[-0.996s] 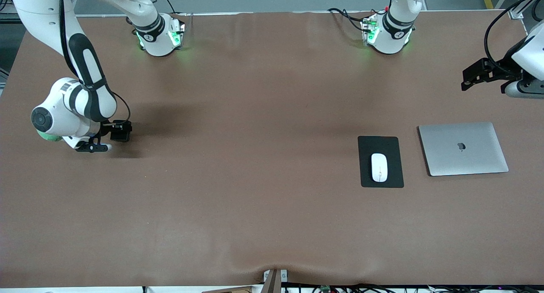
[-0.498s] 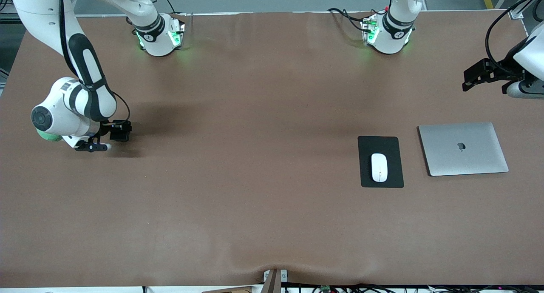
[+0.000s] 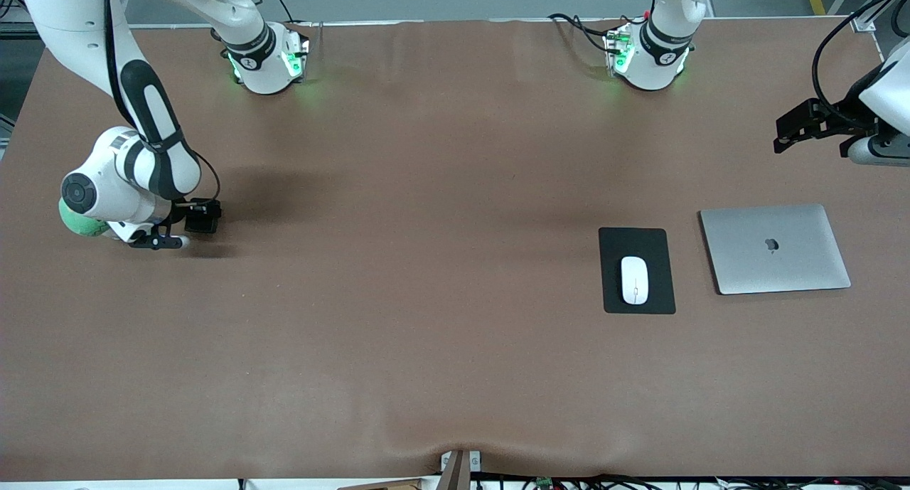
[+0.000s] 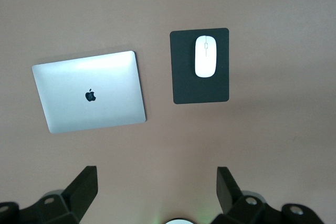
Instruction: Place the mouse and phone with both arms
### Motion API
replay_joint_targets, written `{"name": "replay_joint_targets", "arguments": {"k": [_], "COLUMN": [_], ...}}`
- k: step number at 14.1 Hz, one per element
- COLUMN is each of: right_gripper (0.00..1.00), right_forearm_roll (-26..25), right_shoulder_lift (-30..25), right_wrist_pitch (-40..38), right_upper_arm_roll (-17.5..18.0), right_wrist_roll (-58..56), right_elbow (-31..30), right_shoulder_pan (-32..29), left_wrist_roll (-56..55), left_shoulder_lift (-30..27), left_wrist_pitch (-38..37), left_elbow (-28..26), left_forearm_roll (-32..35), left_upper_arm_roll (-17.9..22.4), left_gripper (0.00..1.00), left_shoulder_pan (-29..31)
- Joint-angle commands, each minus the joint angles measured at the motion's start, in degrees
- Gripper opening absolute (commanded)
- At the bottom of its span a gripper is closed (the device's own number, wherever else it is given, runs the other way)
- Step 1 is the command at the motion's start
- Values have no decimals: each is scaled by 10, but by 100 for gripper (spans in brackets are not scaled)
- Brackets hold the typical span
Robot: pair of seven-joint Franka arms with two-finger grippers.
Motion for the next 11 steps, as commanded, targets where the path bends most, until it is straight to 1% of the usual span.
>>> {"name": "replay_joint_targets", "arguments": {"k": [1, 3, 5, 6, 8, 9, 11], "right_gripper": [100, 100, 100, 100, 100, 100, 100], "right_forearm_roll": [-9, -9, -8, -9, -8, -7, -6], "right_shoulder_lift": [0, -1, -1, -1, 1, 4, 7], "right_wrist_pitch": [3, -9, -37, -65, -169, -192, -199], "right_upper_arm_roll": [8, 13, 13, 17, 25, 29, 46], "right_wrist_roll": [-4, -4, -7, -15, -50, -65, -105], "right_elbow": [-8, 3, 34, 62, 140, 180, 238], "right_shoulder_pan": [-10, -9, -13, -21, -38, -41, -55], "left_wrist_roll": [1, 1, 0, 0, 0, 0, 0], "left_shoulder_lift": [0, 0, 0, 0, 0, 0, 0], "left_wrist_pitch": [3, 3, 3, 2, 2, 2, 2], "left_elbow": [-2, -2, -3, -2, -1, -1, -1], "left_forearm_roll": [0, 0, 0, 0, 0, 0, 0], "left_upper_arm_roll": [-8, -8, -8, -8, -8, -8, -8], "left_gripper": [100, 100, 100, 100, 100, 100, 100], "left_shoulder_pan": [3, 2, 2, 3, 2, 2, 2]}}
